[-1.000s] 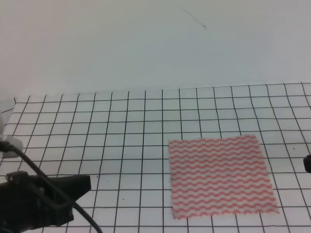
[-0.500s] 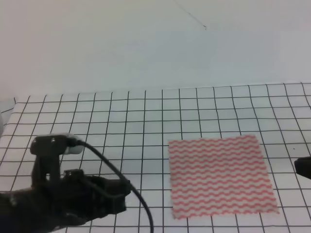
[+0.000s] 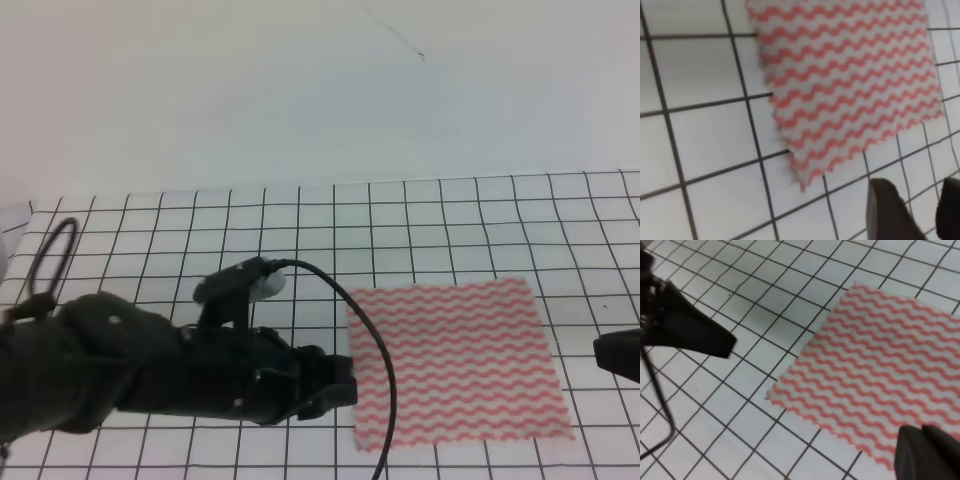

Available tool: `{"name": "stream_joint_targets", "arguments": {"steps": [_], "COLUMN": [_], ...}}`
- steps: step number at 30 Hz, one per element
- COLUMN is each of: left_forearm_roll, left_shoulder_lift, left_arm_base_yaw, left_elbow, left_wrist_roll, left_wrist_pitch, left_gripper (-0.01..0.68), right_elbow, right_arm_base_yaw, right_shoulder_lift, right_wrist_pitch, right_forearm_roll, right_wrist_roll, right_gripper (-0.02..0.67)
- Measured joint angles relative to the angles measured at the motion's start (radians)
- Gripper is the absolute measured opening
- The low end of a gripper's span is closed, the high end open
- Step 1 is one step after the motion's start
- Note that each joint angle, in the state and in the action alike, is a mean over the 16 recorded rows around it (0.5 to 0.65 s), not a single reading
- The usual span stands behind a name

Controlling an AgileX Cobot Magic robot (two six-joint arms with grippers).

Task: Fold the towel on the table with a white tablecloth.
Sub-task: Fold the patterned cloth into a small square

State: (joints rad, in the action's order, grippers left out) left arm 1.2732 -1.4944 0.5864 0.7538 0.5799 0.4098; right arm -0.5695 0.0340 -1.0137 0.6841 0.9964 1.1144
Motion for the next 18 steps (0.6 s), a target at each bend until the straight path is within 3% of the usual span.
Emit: {"name": "stream_joint_targets", "arguments": {"steps": [10, 18], "left_forearm_roll": [0.050, -0.004], "left_shoulder_lift": [-0.208, -0.276], "left_arm_base_yaw": [0.000, 0.000], "left_elbow": [0.073, 0.098], "left_wrist_roll": [-0.057, -0.114], "left_wrist_pitch": [0.026, 0.053], "left_gripper": [0.234, 0.232], "right_elbow": [0.000, 0.000], "right_arm_base_yaw": [0.000, 0.000], "right_shoulder_lift": [0.000, 0.000], "right_wrist_pitch": [0.025, 0.031], "right_forearm_roll": [0.008, 0.013], "right_wrist_roll": [-0.004, -0.004], "right_gripper": [-0.001, -0.001]}}
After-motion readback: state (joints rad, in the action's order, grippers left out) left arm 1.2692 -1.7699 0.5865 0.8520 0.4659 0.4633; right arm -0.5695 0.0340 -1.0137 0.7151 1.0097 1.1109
